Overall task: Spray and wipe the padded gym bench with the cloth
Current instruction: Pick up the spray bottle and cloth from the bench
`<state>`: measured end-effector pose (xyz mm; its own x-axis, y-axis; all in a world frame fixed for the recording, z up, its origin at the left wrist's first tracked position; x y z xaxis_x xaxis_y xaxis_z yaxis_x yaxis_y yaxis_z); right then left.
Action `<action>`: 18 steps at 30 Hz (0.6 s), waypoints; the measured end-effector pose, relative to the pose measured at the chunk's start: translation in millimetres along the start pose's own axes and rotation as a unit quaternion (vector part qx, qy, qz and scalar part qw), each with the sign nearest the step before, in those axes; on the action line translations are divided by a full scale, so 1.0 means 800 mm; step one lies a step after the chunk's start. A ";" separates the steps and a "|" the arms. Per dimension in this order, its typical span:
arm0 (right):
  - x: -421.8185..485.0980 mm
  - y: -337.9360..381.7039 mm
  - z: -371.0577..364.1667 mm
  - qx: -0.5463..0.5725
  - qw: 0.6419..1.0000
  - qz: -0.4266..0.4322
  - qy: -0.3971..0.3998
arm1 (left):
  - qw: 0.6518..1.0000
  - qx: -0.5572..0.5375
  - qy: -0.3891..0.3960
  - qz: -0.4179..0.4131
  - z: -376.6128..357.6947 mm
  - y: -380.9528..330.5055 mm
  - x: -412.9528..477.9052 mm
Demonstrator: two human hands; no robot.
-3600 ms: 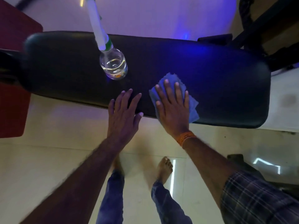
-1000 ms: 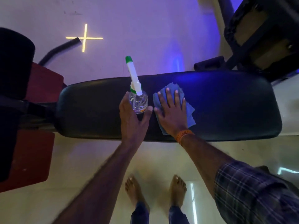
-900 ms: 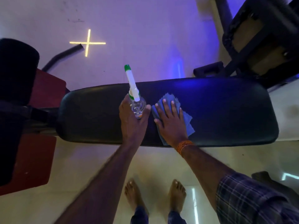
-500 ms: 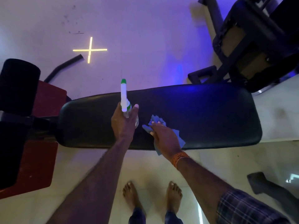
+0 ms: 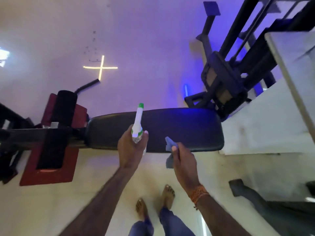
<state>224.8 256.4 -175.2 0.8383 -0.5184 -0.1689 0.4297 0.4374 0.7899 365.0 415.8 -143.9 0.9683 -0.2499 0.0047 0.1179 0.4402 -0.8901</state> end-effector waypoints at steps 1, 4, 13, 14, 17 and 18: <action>-0.014 0.013 0.018 0.009 1.000 0.007 -0.009 | 1.000 0.008 0.008 -0.017 0.006 -0.019 -0.012; -0.054 0.048 0.061 0.017 0.998 0.044 -0.037 | 0.997 0.036 0.032 -0.053 0.023 -0.060 -0.049; -0.176 0.075 0.147 -0.047 0.987 0.088 -0.129 | 0.998 -0.051 -0.004 -0.036 0.057 -0.118 -0.172; -0.189 0.076 0.155 -0.052 0.984 0.101 -0.141 | 0.998 -0.055 -0.005 -0.038 0.060 -0.122 -0.187; -0.222 0.076 0.182 -0.057 0.977 0.117 -0.170 | 0.998 -0.058 -0.007 -0.038 0.062 -0.137 -0.220; -0.230 0.073 0.192 -0.053 0.976 0.114 -0.177 | 0.997 -0.062 -0.006 -0.034 0.060 -0.143 -0.229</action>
<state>43.9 264.6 -7.6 0.7558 -0.6116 0.2338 0.2929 0.6351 0.7148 184.5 452.7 -20.8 0.9614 -0.2654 0.0726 0.1568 0.3118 -0.9371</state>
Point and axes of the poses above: each hand's wrist, its own x-axis towards the middle knuckle, its own z-axis out of the back of the hand, y = z × x, the point moved 5 cm from there along x, towards the middle knuckle, and after that the axes turned 6 degrees about y, right-handed, at the moved point
